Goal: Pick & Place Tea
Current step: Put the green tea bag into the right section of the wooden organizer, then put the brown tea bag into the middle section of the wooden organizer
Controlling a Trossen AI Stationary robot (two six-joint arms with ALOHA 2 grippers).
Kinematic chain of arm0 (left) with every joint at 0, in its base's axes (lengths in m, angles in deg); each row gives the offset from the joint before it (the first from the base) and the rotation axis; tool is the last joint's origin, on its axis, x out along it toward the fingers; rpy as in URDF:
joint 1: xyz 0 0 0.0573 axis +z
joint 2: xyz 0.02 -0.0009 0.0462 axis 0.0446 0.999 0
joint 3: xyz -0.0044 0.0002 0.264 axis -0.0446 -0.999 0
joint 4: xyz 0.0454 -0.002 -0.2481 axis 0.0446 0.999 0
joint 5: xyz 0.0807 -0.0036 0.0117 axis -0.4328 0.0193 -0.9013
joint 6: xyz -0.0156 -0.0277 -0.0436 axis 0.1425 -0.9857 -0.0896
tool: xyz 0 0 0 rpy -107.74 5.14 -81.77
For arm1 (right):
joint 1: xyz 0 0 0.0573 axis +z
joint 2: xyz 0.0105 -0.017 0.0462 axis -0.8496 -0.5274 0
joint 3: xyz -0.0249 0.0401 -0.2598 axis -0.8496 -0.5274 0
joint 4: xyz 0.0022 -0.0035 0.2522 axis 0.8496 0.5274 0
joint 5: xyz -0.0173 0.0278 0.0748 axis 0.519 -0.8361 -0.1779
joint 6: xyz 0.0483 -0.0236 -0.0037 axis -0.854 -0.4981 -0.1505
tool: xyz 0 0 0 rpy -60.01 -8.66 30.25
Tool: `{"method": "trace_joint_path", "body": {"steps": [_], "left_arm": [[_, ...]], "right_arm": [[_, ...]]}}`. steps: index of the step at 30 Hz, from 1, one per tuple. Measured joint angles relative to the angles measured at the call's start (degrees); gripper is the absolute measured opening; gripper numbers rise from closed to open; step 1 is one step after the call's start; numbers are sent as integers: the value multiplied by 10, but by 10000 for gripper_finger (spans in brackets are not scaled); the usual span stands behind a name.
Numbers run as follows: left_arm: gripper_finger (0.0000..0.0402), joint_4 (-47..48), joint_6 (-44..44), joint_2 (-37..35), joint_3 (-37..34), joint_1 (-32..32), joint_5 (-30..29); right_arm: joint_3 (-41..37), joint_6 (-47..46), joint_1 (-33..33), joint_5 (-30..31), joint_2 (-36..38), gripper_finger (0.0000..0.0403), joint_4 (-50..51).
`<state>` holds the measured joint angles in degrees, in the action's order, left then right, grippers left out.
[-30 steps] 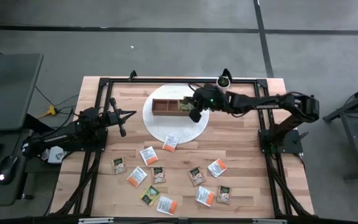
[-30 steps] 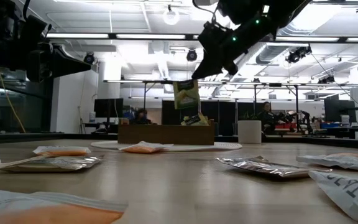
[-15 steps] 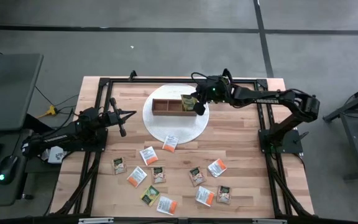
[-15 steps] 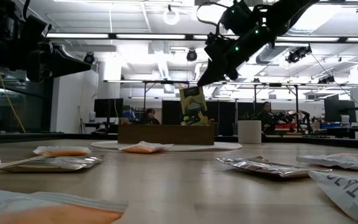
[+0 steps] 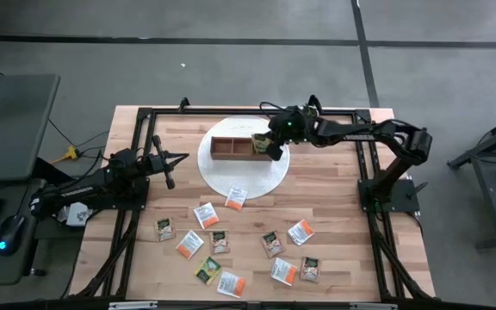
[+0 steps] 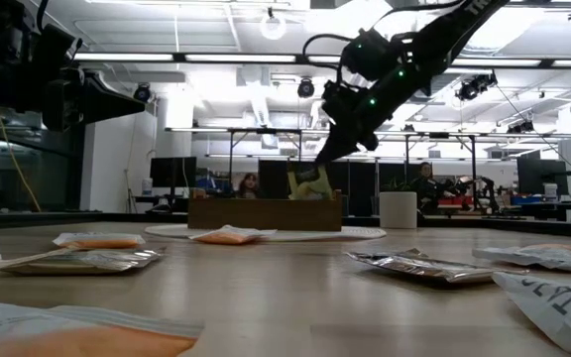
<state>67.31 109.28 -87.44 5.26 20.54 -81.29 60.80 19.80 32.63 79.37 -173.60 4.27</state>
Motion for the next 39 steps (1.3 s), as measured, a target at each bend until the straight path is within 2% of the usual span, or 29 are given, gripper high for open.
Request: {"method": "trace_joint_path", "body": {"steps": [4,24,28,34,39], "left_arm": [[1,0,0,0,0,0,0],[1,0,0,0,0,0,0],[1,0,0,0,0,0,0],[1,0,0,0,0,0,0],[1,0,0,0,0,0,0]], "right_arm": [[0,-1,0,14,-2,0,9],[0,-44,0,-3,-2,6,31],[0,-48,0,-3,-2,38,35],[0,-45,0,2,-2,107,34],[0,-48,5,40,-1,148,29]]}}
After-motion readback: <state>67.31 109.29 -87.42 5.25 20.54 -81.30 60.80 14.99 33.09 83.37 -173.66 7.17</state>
